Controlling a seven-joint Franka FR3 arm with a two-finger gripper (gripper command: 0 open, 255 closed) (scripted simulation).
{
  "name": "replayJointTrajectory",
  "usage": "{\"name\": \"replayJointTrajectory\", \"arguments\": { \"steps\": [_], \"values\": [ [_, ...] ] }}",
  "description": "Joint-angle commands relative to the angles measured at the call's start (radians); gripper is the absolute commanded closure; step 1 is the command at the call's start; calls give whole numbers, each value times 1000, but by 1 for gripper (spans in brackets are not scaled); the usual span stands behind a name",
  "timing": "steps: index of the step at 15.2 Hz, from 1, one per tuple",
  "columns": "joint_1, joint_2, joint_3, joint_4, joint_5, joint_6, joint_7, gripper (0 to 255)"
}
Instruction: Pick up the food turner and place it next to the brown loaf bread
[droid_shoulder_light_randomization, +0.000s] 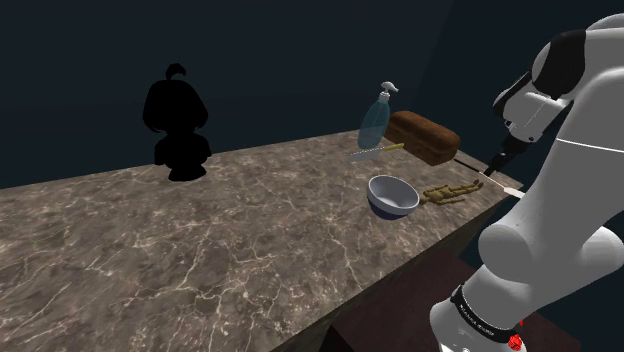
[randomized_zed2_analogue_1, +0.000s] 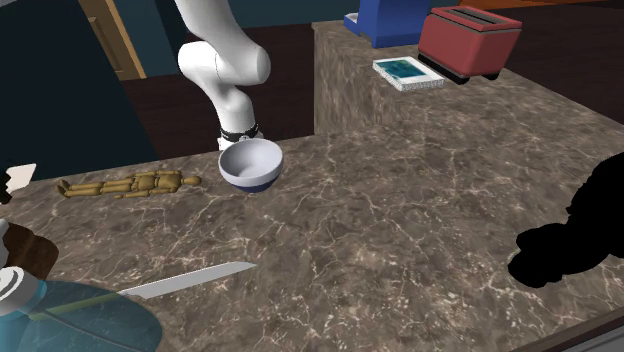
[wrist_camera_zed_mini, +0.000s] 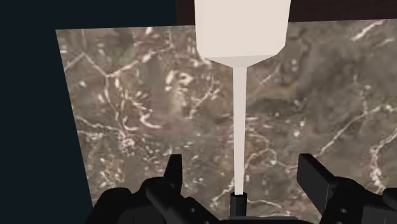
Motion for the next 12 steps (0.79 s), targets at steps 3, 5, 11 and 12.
{"name": "replayJointTrajectory", "arguments": {
  "steps": [3,5,11,12],
  "values": [
    [8,-22,-10,10,-23,-25,15,0],
    [21,-64,-28,36,-64,-79,42,0],
    [25,-79,-33,48,-80,-100,52,0],
    [25,-79,-33,48,-80,-100,52,0]
  ]
}}
